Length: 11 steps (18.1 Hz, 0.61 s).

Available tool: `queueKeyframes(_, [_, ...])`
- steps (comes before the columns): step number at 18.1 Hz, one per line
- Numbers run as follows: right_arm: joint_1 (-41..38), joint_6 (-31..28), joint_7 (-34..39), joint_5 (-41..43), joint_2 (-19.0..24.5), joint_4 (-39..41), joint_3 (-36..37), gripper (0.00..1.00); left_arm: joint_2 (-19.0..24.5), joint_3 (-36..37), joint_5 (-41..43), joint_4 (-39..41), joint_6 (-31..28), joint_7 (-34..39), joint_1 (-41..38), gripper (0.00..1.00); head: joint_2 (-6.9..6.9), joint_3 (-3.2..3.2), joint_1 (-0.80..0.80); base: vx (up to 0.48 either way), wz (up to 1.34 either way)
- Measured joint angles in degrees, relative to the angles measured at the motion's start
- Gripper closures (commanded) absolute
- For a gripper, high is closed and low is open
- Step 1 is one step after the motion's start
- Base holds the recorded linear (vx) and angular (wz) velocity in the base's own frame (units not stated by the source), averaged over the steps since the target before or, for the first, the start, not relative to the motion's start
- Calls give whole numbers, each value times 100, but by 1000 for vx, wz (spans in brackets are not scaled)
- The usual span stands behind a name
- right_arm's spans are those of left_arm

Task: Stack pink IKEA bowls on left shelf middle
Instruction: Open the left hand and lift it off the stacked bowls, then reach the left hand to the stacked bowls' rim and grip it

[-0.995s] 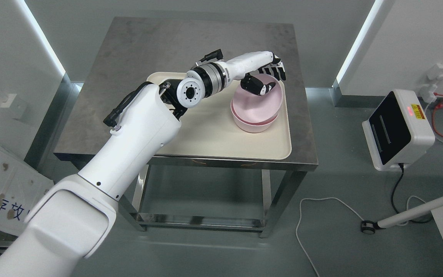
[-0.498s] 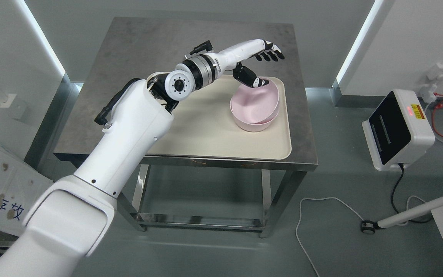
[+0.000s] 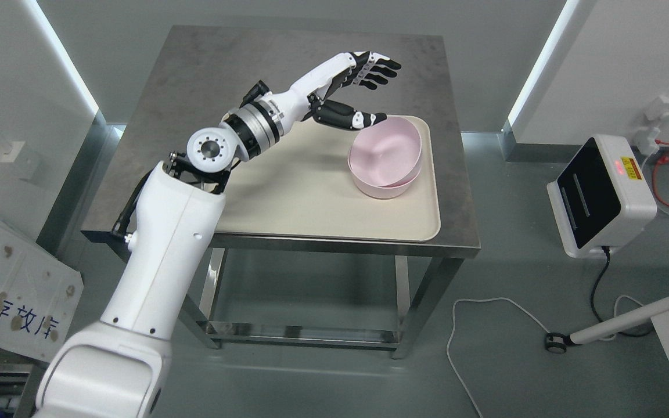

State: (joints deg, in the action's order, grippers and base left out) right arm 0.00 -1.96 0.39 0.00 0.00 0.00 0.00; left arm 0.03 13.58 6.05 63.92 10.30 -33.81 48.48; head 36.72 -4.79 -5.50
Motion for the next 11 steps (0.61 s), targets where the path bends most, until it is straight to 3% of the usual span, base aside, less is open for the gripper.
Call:
queueKeyframes(2, [0, 0, 0, 0, 0, 0, 0, 0, -2, -114, -126, 362, 626, -33, -491, 24, 0, 0, 0, 0, 0])
queueKeyframes(6, [0, 10, 0, 0, 0, 0, 0, 0, -2, 34, -79, 748, 1026, 95, -970, 16, 0, 0, 0, 0, 0])
queueKeyframes(11, [0, 26, 0, 0, 0, 0, 0, 0, -3, 236, 1401, 1029, 1094, 71, -1236, 13, 0, 0, 0, 0, 0])
